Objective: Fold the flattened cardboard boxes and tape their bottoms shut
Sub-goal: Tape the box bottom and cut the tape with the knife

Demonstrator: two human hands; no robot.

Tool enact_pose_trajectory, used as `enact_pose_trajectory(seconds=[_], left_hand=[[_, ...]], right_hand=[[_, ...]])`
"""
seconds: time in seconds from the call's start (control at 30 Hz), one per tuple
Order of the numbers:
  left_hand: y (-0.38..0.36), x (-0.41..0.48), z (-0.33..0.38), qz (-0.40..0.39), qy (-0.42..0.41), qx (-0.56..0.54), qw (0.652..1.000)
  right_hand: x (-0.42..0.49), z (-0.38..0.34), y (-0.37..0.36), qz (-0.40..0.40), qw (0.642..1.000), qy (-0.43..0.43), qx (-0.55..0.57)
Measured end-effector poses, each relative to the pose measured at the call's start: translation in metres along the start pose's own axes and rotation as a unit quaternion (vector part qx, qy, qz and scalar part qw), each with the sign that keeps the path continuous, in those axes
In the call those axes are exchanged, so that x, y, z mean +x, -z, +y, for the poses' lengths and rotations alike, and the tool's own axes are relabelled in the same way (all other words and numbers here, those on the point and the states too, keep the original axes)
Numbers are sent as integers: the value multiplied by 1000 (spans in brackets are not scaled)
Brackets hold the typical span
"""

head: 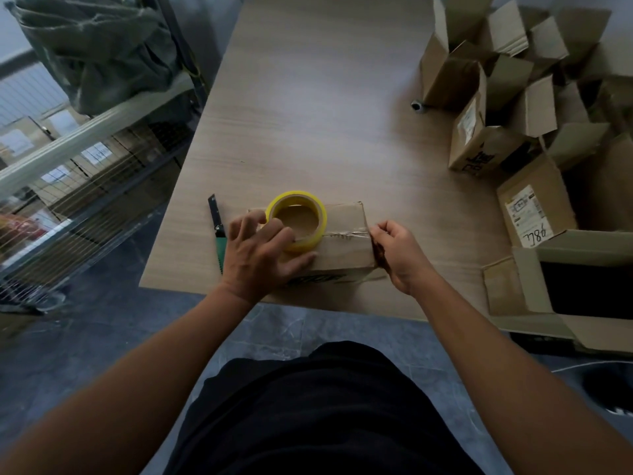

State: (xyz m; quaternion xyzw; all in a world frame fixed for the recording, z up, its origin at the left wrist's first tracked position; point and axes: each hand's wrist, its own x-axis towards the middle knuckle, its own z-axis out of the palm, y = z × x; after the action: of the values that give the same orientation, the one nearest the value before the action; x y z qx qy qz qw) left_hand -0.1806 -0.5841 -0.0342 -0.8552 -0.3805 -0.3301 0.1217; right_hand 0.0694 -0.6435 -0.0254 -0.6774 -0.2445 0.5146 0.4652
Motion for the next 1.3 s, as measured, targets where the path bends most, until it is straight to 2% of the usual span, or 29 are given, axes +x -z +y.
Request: enact_pose_trajectory(seconds=[0.17,0.27,0.3,0.33,0.4,0.43,0.5,0.53,0.63,0.7,0.77,0.9,1.03,1.2,1.3], left_hand=[[-5,-3,-1,6,17,-18,1000],[-5,-3,-1,-11,24,-20,999],[-5,-3,-1,-18,21,-19,999],[-4,-2,-2,-26,15,-18,999],[-4,0,-4,-41,-9,-31,999],[-5,1,-5,-47,-24,-40,998],[-6,7,-7,-65,-44,-63,995],[-4,9,-10,-70,-55,-73,993],[2,25,-23,-70,-127,-96,985],[12,46,-29,-103,-178,-128,970],[27,70,-33,-148,-188,-143,960],[67,110,-47,-265,-69,-140,951],[88,115,-75,-371,53,-107,921],[76,89,-94,-444,106,-27,890],[60,70,-96,-456,130,-32,880]], right_hand=[[11,5,-1,-38,997,-16,-67],[14,1,3,-46,977,-49,-204],[17,2,5,-24,960,-21,-278],[20,2,6,23,942,43,-333],[20,-3,-4,103,922,207,-311],[21,-7,-15,92,907,275,-306],[22,-11,-38,8,863,329,-384],[23,-10,-44,-20,848,318,-424],[22,-15,-47,-33,859,268,-434],[20,-16,-46,-32,860,267,-434],[17,-17,-47,-34,866,258,-428],[10,-21,-46,-24,881,228,-414],[12,-23,-45,-38,858,233,-457],[15,-22,-45,-36,827,255,-500],[18,-22,-46,-25,805,268,-528]])
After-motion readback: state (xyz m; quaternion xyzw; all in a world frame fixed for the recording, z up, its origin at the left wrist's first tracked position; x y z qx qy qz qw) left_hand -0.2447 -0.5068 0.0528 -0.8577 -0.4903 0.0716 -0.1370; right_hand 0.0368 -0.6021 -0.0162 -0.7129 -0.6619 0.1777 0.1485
